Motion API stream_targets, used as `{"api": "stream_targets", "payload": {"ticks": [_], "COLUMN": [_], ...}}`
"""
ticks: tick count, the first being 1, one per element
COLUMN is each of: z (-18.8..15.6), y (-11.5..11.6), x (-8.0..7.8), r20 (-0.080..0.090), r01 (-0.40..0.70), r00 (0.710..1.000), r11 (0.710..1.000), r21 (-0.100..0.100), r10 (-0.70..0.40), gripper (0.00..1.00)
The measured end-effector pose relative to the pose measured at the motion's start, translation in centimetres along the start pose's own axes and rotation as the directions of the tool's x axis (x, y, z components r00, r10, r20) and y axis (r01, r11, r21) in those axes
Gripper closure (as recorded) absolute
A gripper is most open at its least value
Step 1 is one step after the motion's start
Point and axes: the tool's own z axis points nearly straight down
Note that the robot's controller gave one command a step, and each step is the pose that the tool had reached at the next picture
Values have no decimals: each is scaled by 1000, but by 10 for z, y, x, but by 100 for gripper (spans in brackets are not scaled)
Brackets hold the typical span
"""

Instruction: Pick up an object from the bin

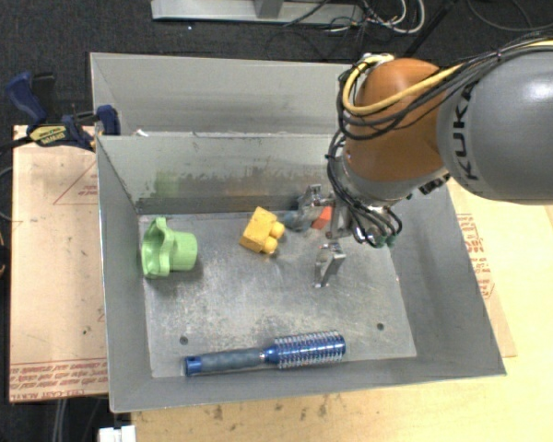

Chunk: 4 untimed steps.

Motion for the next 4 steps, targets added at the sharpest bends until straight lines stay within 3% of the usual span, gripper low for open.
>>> {"api": "stream_targets", "payload": {"ticks": [1,2,3,4], "z": [39,90,90,-52], "y": [22,16,16,12], "x": [93,97,98,84], "r20": [-10,5,1,9], "r01": [81,176,176,139], "r00": [997,984,984,990], "r11": [997,984,984,990], "r21": [-4,-1,-2,0], "r10": [-81,-176,-176,-139], "gripper": [0,0,100,100]}}
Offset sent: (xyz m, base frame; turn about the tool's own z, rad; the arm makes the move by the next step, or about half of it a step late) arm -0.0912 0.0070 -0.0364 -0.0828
